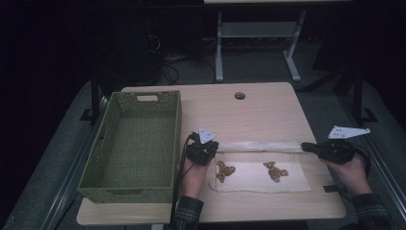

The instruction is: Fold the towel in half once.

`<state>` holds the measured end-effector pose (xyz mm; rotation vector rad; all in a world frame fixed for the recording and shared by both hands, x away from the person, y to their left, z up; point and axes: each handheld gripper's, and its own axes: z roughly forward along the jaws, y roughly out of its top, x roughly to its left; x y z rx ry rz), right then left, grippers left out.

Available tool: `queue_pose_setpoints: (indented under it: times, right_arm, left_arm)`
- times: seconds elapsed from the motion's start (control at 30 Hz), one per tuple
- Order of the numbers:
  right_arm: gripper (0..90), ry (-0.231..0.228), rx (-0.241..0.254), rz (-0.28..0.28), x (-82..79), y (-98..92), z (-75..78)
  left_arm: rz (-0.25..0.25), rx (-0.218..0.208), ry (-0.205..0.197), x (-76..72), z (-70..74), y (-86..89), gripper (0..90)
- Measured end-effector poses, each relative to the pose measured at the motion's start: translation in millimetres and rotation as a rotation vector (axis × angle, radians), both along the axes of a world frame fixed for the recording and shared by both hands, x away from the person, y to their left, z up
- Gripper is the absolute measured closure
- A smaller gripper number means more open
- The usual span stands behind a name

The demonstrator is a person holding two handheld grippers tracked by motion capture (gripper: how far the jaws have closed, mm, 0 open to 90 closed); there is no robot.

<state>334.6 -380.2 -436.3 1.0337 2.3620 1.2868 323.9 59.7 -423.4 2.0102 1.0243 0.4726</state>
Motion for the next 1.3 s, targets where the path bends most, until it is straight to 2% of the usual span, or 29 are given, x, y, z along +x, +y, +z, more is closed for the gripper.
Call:
queue_pose_setpoints:
  times: [0.07,0.23,0.47,0.73,0.93,1.03,1.3]
  right_arm:
    - [87.0,0.003,0.009,0.002,-10.0,-2.9,-0.5]
    - [87.0,0.003,0.003,0.021,-21.4,-2.5,-2.7]
    - [86.9,0.002,0.003,0.042,-43.8,-2.8,-5.5]
    - [87.0,0.008,-0.005,0.065,-66.0,-2.2,-10.2]
    - [86.9,0.011,-0.002,0.073,-75.8,-6.3,-10.9]
    - [86.9,0.017,-0.002,0.078,-78.7,-6.5,-11.7]
    - [86.5,0.063,-0.028,0.118,-89.9,-1.8,-22.5]
  left_arm:
    - [-0.003,-0.009,0.007,-10.3,-2.7,1.8,87.1]
    - [0.001,-0.011,0.010,-21.4,-5.6,2.8,87.1]
    - [-0.007,-0.008,0.003,-45.9,-5.9,4.2,87.2]
    - [-0.014,0.016,0.003,-68.1,-10.5,2.8,87.2]
    - [-0.023,0.003,0.011,-76.7,-13.3,3.1,87.2]
    - [-0.028,0.013,0.019,-78.9,-15.5,4.2,87.2]
    - [-0.046,0.018,0.080,-84.9,-28.9,7.9,86.8]
